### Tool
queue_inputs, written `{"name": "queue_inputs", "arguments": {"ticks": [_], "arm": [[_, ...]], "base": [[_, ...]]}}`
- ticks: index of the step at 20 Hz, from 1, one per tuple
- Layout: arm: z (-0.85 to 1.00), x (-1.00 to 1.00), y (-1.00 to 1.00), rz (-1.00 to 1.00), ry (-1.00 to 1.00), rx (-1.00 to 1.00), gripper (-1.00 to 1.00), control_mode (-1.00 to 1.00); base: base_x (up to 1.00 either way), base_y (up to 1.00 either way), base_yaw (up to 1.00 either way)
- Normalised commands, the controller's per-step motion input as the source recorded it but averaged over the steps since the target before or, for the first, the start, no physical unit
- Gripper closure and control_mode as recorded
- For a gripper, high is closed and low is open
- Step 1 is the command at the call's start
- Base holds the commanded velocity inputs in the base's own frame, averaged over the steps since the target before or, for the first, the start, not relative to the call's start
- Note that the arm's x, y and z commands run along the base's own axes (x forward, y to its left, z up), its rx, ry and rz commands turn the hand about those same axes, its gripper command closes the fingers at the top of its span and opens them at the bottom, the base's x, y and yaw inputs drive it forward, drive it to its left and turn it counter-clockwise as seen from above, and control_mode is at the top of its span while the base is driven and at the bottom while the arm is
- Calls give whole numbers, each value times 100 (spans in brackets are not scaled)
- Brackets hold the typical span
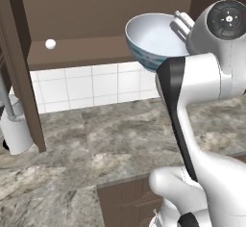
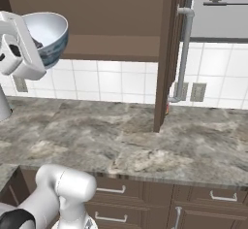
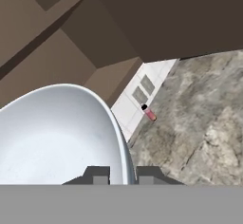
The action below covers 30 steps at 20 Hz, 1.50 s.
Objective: Pick the mug and place it in the sink. Pick the bowl and place it in the open cabinet and then close the cabinet.
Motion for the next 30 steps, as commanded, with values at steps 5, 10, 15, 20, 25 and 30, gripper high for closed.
{"name": "queue_inputs", "arguments": {"ticks": [5,10,15,20,25,30], "arm": [[0,43,0,0,0,0,100,-100],[1,41,0,0,0,0,100,-100],[0,44,0,0,0,0,100,-100],[0,42,0,0,0,0,100,-100],[0,39,0,0,-1,0,100,-100],[-1,39,0,0,-3,0,100,-100]], "base": [[0,0,0],[0,0,0],[0,0,0],[0,0,0],[0,0,0],[0,0,0]]}}
